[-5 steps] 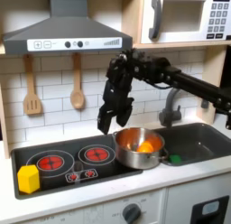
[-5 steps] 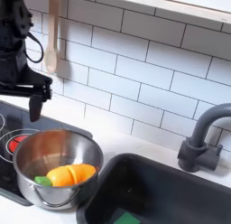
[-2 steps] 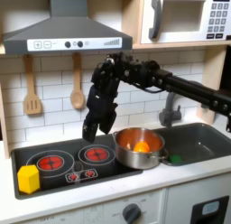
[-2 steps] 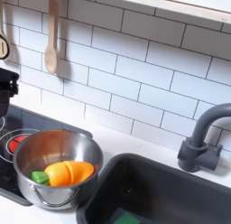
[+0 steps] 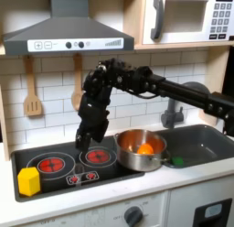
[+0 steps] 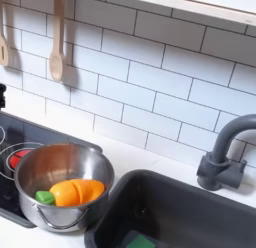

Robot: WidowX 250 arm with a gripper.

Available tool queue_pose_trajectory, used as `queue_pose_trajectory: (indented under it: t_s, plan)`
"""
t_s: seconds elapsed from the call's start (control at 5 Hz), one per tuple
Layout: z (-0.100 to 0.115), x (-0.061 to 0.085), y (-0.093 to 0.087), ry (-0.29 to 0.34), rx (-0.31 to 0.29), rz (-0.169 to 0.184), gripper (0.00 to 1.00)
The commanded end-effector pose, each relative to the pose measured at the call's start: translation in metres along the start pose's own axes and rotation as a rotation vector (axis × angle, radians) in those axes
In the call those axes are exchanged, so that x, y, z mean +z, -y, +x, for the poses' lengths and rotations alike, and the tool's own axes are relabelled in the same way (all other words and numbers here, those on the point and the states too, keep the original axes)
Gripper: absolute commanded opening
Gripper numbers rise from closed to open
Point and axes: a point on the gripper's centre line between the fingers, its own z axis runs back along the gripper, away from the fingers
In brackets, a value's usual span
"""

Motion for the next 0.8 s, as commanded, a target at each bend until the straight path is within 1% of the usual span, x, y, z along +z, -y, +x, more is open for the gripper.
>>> queue_pose_trajectory:
  t_s: [0.0,0.2,0.4,0.6]
  plan:
    - [0.015,-0.013,-0.008,0.034,0.036,0.046,1.00]
    - [0.019,-0.014,-0.016,0.047,0.068,0.065,1.00]
    - [0.022,-0.018,-0.028,0.047,0.098,0.089,1.00]
    - [0.024,-0.021,-0.039,0.042,0.125,0.103,1.00]
